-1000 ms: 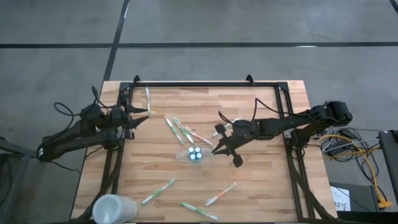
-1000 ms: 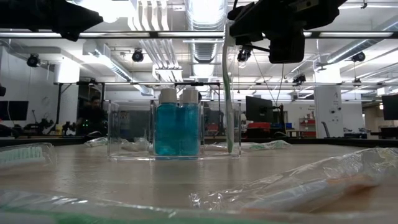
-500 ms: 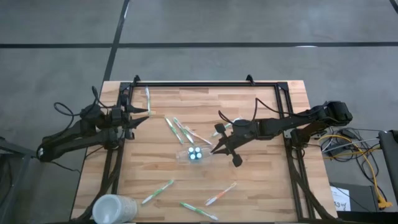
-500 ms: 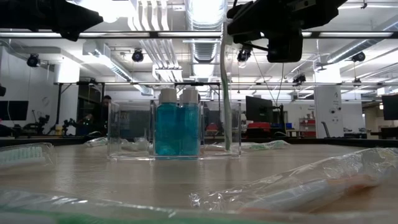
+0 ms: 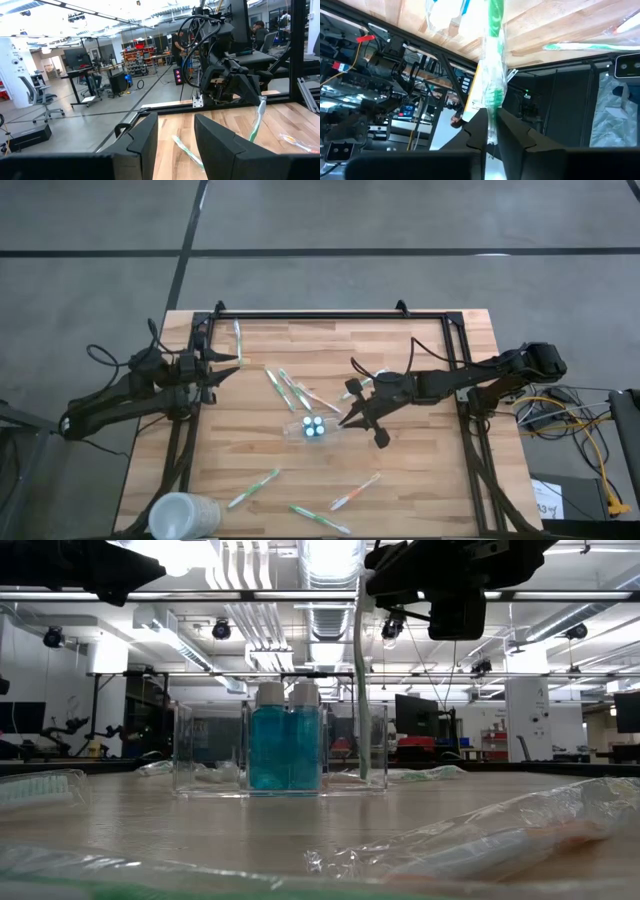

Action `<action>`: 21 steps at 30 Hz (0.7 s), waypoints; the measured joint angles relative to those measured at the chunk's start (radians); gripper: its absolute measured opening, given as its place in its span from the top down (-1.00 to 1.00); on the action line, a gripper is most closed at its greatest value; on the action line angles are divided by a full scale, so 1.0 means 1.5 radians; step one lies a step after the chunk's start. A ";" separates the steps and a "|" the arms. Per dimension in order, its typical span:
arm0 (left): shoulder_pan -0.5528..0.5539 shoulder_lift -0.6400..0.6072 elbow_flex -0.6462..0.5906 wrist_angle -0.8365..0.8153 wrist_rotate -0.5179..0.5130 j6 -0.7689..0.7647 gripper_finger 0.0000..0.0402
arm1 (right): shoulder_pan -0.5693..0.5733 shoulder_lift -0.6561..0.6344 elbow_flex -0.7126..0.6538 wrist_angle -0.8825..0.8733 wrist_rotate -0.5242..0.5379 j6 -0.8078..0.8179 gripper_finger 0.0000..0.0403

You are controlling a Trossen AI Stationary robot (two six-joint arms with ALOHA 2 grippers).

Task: Pick & Place toothbrushing station
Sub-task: Put the green toothbrush into the transparent organizer

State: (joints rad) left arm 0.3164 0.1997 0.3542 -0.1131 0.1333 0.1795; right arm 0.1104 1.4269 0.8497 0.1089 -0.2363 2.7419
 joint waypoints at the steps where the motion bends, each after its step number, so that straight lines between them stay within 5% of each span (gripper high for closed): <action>1: 0.000 0.000 0.000 0.000 0.000 0.000 0.34 | 0.000 0.000 0.000 0.000 0.000 0.000 0.78; 11: 0.000 0.000 0.000 0.000 0.000 0.000 0.34 | 0.000 0.000 0.000 0.004 -0.002 -0.004 0.27; 21: 0.000 0.000 0.000 0.000 0.000 0.000 0.34 | 0.000 0.000 0.000 0.130 -0.001 -0.186 0.21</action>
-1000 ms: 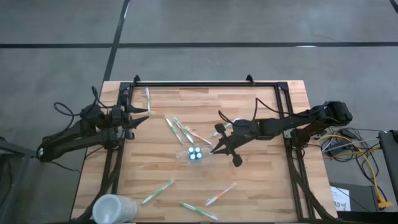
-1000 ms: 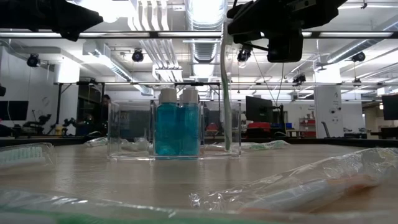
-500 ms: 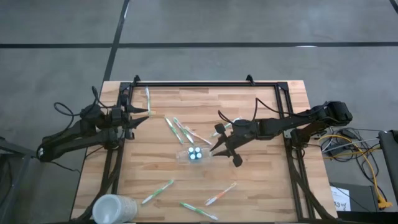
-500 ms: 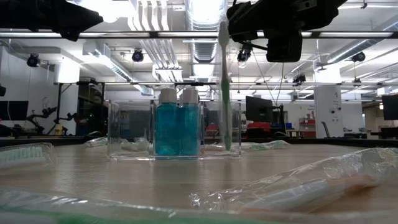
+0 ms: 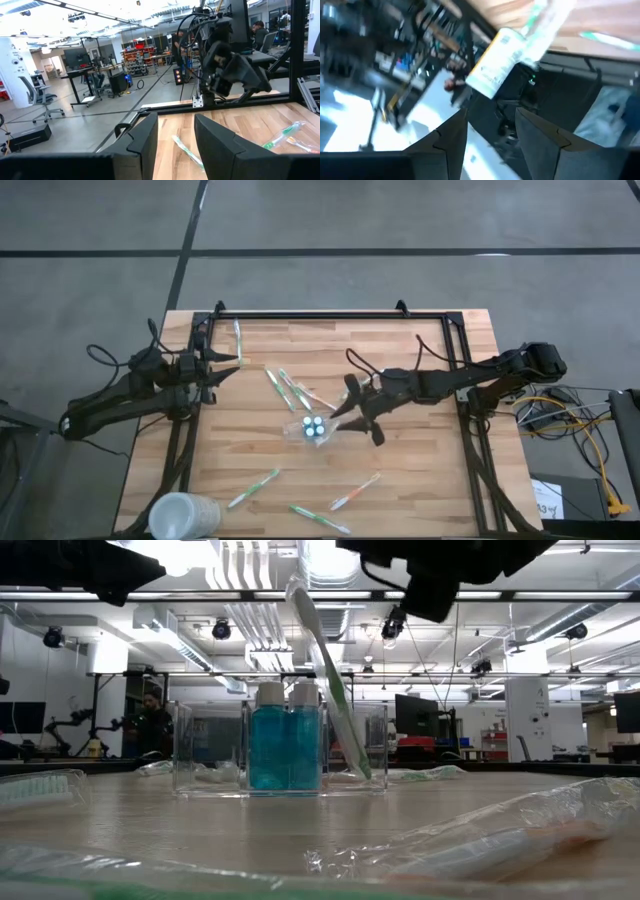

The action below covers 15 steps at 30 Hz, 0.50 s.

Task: Pick & Place toothbrushing station
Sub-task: Put the green toothbrush into the transparent organizer

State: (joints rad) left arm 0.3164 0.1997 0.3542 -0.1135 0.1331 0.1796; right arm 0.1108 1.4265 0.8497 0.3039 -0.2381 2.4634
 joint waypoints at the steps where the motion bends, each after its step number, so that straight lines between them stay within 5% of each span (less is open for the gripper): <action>1: 0.000 0.000 0.000 0.000 0.000 0.000 0.34 | 0.000 0.000 0.000 0.009 0.000 -0.035 0.22; 9: 0.000 0.000 0.000 0.000 0.000 0.000 0.34 | 0.000 0.000 0.000 0.088 -0.010 -0.446 0.33; 15: 0.000 0.000 0.000 0.000 0.000 0.000 0.34 | 0.005 0.000 0.001 0.134 -0.123 -0.820 0.38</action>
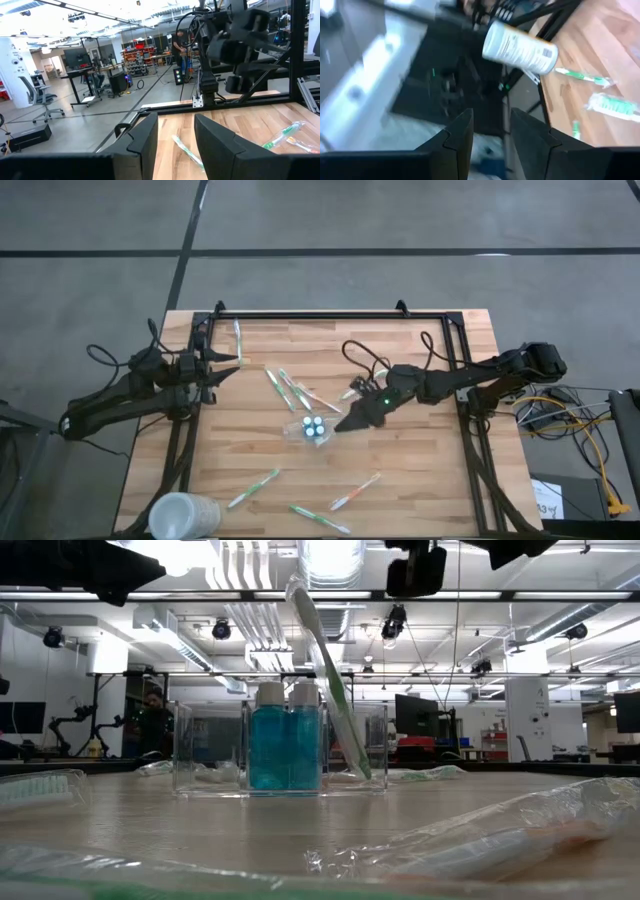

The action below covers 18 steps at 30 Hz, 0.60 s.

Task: Pick & Place toothbrushing station
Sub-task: Put the green toothbrush into the transparent organizer

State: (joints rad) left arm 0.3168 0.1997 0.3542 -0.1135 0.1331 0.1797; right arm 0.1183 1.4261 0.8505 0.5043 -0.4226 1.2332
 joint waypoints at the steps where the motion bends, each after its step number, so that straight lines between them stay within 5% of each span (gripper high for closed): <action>1: 0.000 0.000 0.000 0.000 0.000 0.000 0.34 | 0.002 0.000 0.000 0.000 -0.013 -0.033 0.38; 18: 0.000 0.000 0.000 0.000 0.000 0.000 0.34 | 0.005 0.001 0.000 -0.018 -0.014 -0.613 0.36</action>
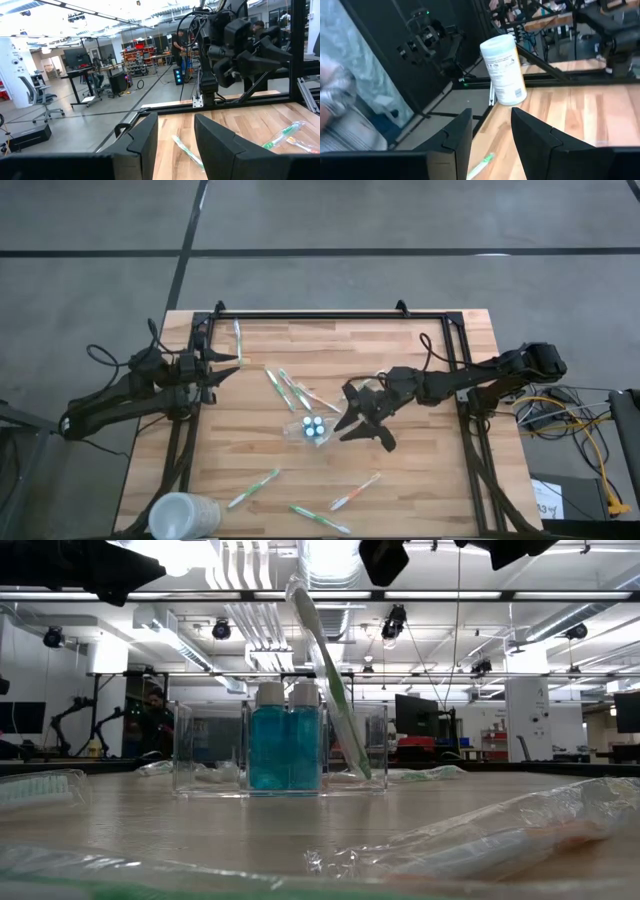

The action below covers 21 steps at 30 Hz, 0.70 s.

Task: Pick & Place toothbrushing station
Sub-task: Put the green toothbrush into the transparent organizer

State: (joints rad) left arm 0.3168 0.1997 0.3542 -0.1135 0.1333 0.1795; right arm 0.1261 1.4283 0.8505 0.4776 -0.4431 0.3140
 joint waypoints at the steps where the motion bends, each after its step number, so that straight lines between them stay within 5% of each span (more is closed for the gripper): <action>1: 0.000 0.000 0.000 0.000 0.000 0.000 0.34 | 0.000 0.000 0.000 0.001 0.000 -0.011 0.36; 12: 0.000 0.000 0.000 0.000 0.000 0.000 0.34 | -0.003 0.000 0.000 -0.007 0.004 0.056 0.42; 21: 0.000 0.000 0.000 0.000 0.000 0.000 0.34 | -0.009 -0.009 0.000 -0.074 0.116 0.231 0.39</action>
State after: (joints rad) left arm 0.3164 0.1997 0.3542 -0.1135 0.1333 0.1795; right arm 0.1132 1.4146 0.8509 0.3660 -0.2687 0.6603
